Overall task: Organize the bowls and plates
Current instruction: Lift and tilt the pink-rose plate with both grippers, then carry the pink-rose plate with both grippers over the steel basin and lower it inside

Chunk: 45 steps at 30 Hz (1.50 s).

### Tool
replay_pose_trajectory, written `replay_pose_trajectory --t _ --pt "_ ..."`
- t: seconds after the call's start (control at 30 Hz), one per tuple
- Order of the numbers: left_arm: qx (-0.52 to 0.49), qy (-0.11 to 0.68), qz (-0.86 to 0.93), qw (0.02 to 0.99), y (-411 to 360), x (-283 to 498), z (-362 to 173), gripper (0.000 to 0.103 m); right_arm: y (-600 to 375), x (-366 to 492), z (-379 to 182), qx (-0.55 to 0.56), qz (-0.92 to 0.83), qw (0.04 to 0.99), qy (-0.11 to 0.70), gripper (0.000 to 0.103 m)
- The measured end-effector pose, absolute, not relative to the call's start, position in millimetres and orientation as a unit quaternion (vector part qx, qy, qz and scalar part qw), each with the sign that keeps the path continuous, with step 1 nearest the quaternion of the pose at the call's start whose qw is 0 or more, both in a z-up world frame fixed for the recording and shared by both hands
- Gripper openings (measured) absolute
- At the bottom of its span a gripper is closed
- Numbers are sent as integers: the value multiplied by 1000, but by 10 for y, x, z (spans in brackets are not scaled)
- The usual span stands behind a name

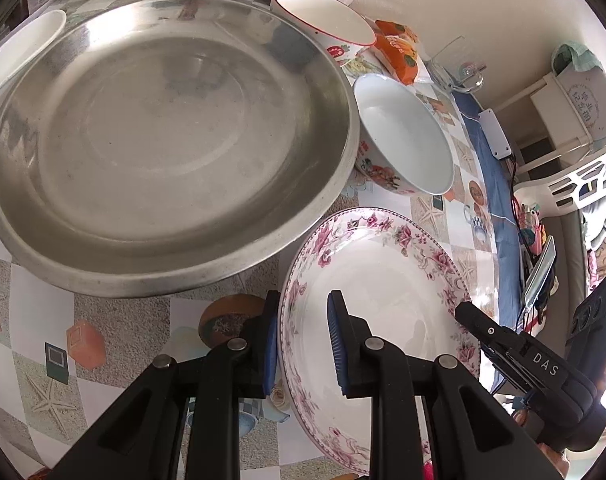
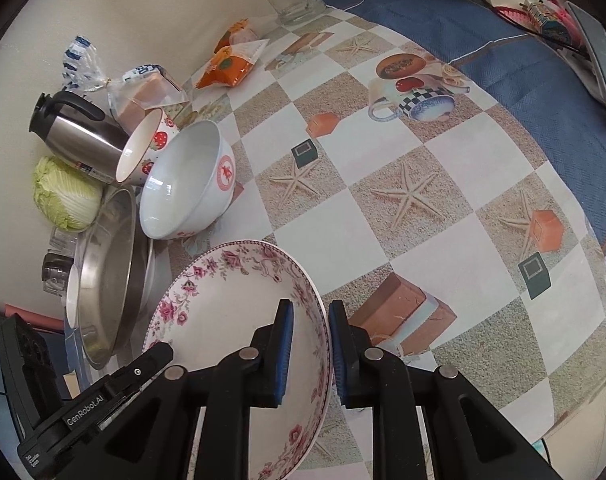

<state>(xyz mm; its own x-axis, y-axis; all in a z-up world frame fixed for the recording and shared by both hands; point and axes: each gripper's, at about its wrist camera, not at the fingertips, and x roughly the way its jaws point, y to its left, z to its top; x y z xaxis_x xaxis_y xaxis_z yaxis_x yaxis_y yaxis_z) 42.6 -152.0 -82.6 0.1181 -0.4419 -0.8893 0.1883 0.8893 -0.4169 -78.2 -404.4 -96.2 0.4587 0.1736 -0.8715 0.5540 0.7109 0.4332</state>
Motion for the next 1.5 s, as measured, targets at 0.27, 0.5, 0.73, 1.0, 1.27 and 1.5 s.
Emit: replay_pose_trajectory --t 0.27,0.5,0.73,1.0,1.27,1.5 --pt "-97 619 -228 745 -1503 370 -736 24 -4058 -833 -881 367 -118 782 489 19" --pt "-90 603 -242 755 -1567 343 -597 24 -4102 -892 -783 371 -118 791 473 20" --pt "-88 582 -250 769 -1555 338 -449 24 -4124 -923 -678 374 -117 799 457 20" --pt "-106 570 -245 777 -1444 405 -369 24 -4058 -870 -525 365 -109 812 443 20" --pt "-127 563 -224 785 -1301 552 -385 24 -3929 -676 -415 348 -99 820 443 19" --pt "-160 557 -209 787 -1109 697 -403 24 -3818 -457 -380 343 -81 822 446 20"
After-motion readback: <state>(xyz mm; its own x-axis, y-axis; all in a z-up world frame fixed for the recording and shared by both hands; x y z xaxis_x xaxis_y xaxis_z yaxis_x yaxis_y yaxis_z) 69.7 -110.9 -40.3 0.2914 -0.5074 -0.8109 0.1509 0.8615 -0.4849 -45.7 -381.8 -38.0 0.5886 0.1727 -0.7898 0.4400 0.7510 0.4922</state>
